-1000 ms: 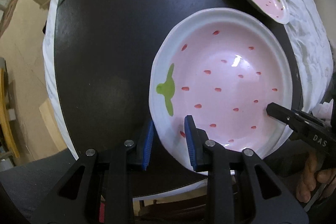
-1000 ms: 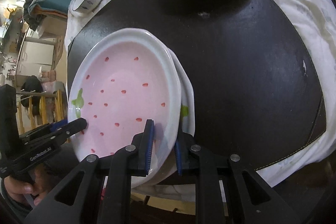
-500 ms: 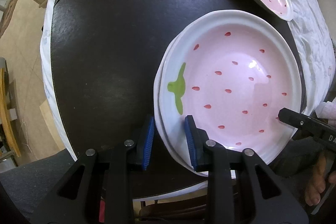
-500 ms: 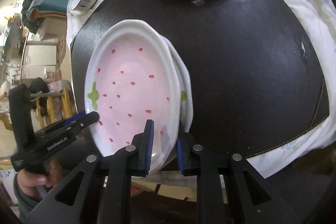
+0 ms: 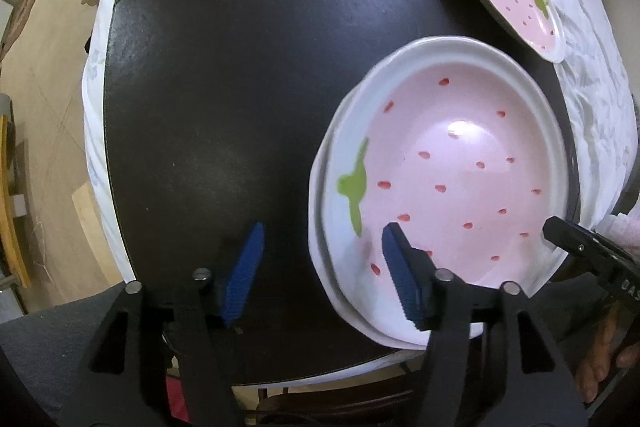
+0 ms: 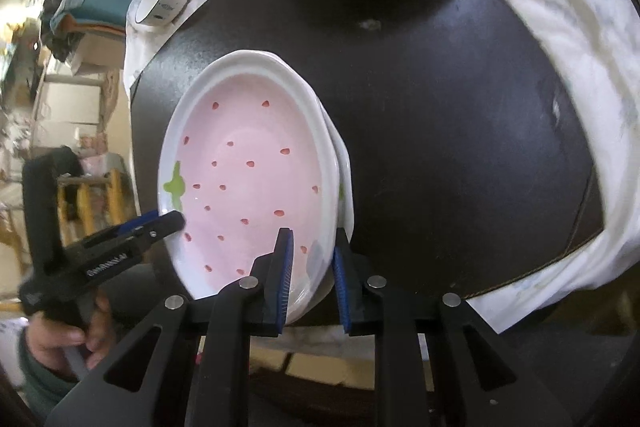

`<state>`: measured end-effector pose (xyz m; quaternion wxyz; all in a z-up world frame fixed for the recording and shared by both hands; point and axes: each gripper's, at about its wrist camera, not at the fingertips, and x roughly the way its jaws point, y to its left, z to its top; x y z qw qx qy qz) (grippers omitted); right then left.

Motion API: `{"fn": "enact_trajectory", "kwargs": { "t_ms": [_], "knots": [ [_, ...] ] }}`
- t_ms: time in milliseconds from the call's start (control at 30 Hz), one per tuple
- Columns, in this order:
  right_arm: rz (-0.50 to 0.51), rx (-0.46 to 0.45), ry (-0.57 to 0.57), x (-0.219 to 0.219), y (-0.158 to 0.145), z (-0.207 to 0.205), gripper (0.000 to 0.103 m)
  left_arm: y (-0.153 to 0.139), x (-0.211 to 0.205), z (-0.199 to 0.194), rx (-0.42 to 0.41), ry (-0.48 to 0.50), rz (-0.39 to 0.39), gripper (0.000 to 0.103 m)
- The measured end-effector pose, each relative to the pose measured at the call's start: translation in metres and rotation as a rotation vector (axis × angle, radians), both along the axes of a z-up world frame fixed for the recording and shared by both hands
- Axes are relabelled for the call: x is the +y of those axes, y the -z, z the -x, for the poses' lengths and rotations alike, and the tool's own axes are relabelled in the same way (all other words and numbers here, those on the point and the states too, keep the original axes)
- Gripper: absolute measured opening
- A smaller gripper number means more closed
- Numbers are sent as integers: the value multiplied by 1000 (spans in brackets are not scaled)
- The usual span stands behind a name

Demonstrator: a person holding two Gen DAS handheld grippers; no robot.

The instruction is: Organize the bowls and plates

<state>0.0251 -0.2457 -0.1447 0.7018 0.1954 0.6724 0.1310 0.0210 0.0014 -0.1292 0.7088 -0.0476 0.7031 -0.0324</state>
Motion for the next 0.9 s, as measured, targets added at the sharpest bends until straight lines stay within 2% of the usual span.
{"fn": "enact_trajectory", "kwargs": {
  "t_ms": [100,200,300,567,600,667,700,733,800,900],
  "knots": [
    [59,-16,7,-5,-2,-1,23,2,1,-1,8,-2,-4,59],
    [29,-20,34,-11,-4,-3,23,5,0,-2,17,-6,-1,59],
    [66,-43,23,-9,-5,-5,23,4,0,-4,14,-7,-6,59],
    [78,-13,5,-3,8,-11,23,17,7,-4,51,-29,35,59],
    [84,-9,2,-3,10,-11,24,21,5,-2,59,-31,38,56],
    [89,2,-2,-1,17,-11,34,27,5,1,78,-39,69,54],
    [85,6,-4,-1,21,-11,46,29,6,1,85,-47,88,50],
    [78,15,-8,-1,26,-12,47,29,7,1,87,-49,107,47],
    [57,29,-2,-2,33,-14,48,29,6,-1,88,-42,133,37],
    [-3,53,-25,5,35,-19,32,30,8,-7,84,-45,127,36]
  ]
}}
